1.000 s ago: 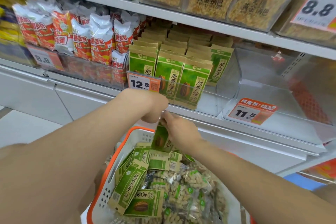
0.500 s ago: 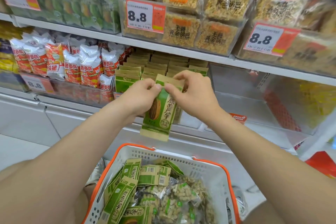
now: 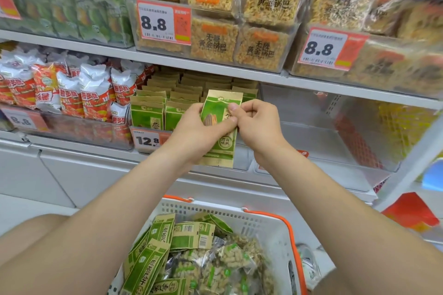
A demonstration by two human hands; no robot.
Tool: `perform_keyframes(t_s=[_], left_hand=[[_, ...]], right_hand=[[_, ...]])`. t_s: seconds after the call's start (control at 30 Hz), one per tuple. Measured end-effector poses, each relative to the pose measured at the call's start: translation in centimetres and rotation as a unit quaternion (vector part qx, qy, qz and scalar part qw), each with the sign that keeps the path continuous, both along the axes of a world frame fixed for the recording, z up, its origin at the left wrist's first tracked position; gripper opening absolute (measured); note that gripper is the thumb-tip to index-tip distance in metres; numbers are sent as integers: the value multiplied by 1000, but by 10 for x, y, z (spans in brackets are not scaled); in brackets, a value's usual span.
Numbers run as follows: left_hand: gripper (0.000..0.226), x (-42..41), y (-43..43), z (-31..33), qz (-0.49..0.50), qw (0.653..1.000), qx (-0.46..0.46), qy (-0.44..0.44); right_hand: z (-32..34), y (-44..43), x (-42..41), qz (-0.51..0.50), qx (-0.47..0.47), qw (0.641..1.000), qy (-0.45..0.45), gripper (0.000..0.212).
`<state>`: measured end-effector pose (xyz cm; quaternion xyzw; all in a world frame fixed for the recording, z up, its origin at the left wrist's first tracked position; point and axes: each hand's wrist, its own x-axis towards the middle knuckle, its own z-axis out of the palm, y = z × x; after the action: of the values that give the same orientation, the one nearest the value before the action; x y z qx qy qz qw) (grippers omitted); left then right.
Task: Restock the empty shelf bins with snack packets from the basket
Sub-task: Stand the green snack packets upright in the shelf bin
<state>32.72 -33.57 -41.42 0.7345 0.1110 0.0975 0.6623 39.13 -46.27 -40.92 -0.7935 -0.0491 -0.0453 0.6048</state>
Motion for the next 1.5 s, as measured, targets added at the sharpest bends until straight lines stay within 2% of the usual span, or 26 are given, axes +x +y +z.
perform_keyframes(t_s=[0.13,0.2,0.3,0.4,0.63,0.73,0.83,1.0,1.07,1.13,1.23,1.33,1.4,1.5], left_hand=[[94,-1,0,0,-61,998,-31,4],[100,-2,-2,-2,-61,998,0,0],[94,-4,-6,-2,-49,995,84,6],[85,-1,-6,-3,-52,985,163,23],[59,-4,-9,-5,-57,947,317,-2],[59,-2,-11,-8,-80,957,278,-28],[44,1,-13,-7,-60,976,207,-38],[54,6,-16,-8,-35,967,242,-77],[66,11,-14,-11,-36,949,299,-92],[79,18,-9,-19,-7,908,408,-96],[74,25,2,-26,63,823,553,-113],[70,30,10,-28,51,770,623,-124],[73,32,13,-29,23,755,648,-98],[73,36,14,-32,7,753,655,-65]], right_hand=[[7,-16,0,69,42,994,76,22],[10,-24,-2,103,34,990,88,23],[9,-32,-3,117,-39,989,82,32],[12,-37,-5,117,-30,990,76,20],[26,-62,-6,221,-108,969,25,29],[24,-61,-4,198,-151,968,-36,23],[23,-59,-2,196,-154,966,-63,20],[28,-60,5,174,-165,964,-116,20],[36,-64,8,136,-173,959,-179,21],[47,-73,11,71,-178,949,-252,20],[52,-86,14,7,-195,925,-326,19],[40,-81,19,5,-220,915,-338,19],[32,-71,25,24,-242,905,-350,19],[22,-56,35,40,-326,868,-372,25]])
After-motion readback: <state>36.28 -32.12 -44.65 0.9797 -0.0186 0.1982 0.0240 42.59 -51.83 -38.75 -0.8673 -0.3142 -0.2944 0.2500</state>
